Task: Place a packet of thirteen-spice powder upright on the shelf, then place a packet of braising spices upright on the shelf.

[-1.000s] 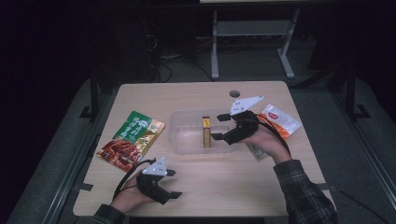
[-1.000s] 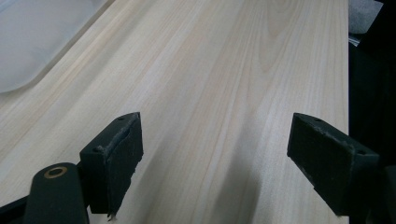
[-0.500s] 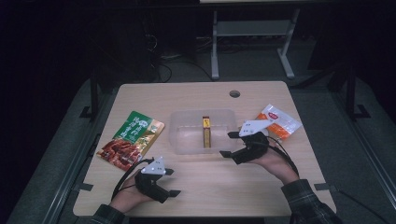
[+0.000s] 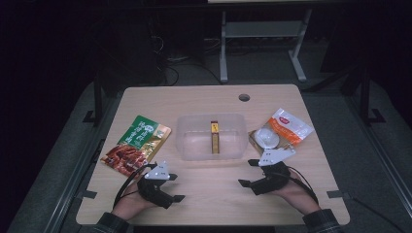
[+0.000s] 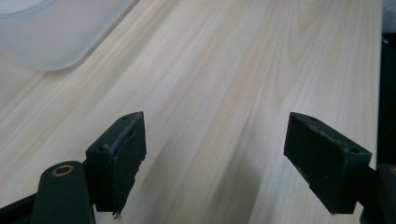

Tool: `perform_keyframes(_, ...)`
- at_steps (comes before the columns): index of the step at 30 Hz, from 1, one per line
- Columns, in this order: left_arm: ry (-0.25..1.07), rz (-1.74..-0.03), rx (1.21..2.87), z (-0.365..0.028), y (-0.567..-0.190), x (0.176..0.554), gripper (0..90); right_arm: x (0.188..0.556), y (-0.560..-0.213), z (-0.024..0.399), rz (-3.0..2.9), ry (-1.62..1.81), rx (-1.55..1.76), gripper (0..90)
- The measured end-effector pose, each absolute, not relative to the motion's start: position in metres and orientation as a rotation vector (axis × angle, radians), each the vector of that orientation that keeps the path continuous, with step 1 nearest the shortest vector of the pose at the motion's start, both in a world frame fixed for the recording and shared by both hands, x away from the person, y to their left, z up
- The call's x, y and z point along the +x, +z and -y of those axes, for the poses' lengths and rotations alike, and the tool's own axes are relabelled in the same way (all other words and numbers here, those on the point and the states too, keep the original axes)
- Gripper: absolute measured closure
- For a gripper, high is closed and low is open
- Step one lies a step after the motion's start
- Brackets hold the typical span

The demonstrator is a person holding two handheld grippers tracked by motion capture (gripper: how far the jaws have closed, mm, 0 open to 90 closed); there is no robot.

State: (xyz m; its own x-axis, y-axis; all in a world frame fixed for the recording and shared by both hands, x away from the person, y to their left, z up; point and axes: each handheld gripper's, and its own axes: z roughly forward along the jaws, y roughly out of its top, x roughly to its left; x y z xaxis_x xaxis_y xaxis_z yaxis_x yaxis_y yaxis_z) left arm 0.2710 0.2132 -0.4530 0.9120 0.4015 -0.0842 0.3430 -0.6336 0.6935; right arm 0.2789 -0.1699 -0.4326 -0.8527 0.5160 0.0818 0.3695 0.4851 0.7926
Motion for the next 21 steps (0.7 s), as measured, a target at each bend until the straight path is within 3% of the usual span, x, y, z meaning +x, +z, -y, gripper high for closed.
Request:
perform_keyframes(13,0.222,-0.672,2.261,-0.238,-0.442,0.285,23.7,0.262,-0.441,0.190,-2.548,1.287,0.865,20.0)
perform_keyframes(17,0.297,-0.761,2.240,-0.253,-0.436,0.298,32.4,0.263,-0.442,0.190,-2.548,1.288,0.863,19.9)
perform_keyframes(21,0.388,-0.894,2.185,-0.270,-0.426,0.314,51.4,0.263,-0.443,0.188,-2.558,1.279,0.855,19.8)
